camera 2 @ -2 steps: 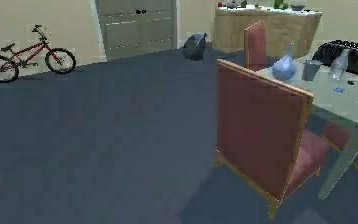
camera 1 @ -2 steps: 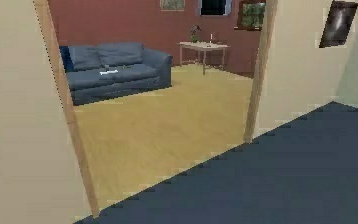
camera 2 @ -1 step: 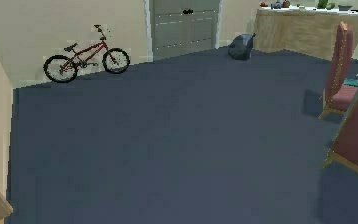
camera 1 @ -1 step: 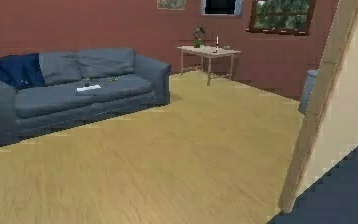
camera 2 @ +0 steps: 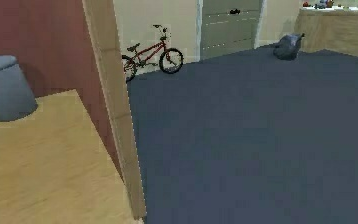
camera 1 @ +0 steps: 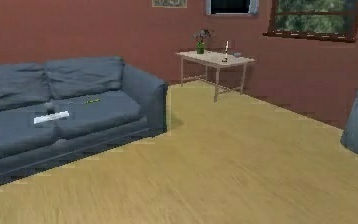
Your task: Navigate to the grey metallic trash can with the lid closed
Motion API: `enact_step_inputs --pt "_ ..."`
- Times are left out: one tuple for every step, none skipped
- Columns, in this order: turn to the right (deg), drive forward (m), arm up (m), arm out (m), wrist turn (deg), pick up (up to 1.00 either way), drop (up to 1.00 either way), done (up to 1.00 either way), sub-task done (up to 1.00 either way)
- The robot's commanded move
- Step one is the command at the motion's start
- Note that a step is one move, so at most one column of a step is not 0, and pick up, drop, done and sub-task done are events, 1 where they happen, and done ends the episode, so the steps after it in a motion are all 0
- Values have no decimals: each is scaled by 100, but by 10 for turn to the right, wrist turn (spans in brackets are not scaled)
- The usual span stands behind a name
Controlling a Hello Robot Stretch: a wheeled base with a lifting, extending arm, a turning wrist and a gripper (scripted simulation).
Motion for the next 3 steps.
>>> enact_step_inputs --pt "30 0 0 0 0 0 0 0 0" --pt "0 10 0 0 0 0 0 0 0" --pt "210 0 0 0 0 0 0 0 0"
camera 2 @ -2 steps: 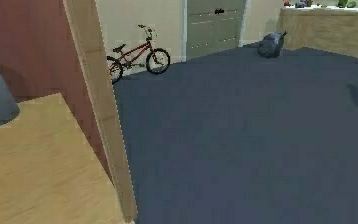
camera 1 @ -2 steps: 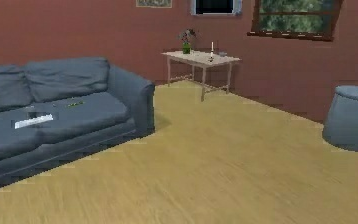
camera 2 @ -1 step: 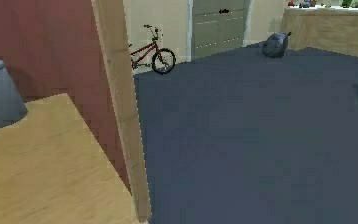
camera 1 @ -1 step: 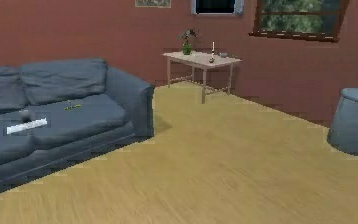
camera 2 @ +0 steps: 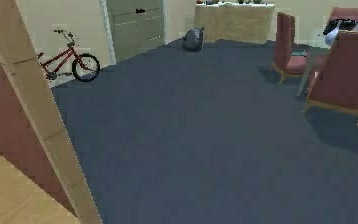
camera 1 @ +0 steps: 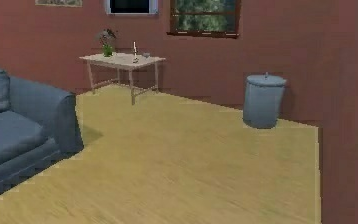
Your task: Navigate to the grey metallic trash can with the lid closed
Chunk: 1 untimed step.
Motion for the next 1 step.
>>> enact_step_inputs --pt "0 55 0 0 0 0 0 0 0"
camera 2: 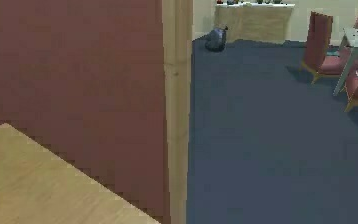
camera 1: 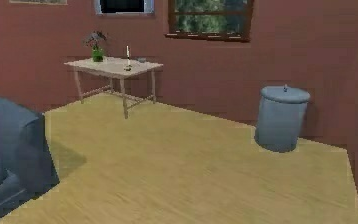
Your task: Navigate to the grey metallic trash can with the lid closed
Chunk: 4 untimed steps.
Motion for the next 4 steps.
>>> enact_step_inputs --pt "360 0 0 0 0 0 0 0 0" --pt "0 100 0 0 0 0 0 0 0" --pt "0 55 0 0 0 0 0 0 0" --pt "-150 0 0 0 0 0 0 0 0"
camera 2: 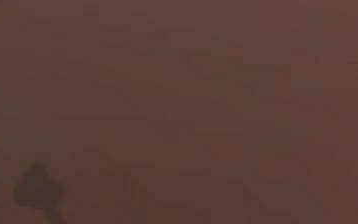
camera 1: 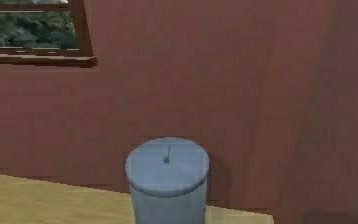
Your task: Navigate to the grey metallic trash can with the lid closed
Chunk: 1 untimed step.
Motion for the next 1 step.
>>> enact_step_inputs --pt "0 0 0 0 0 0 0 100 0"
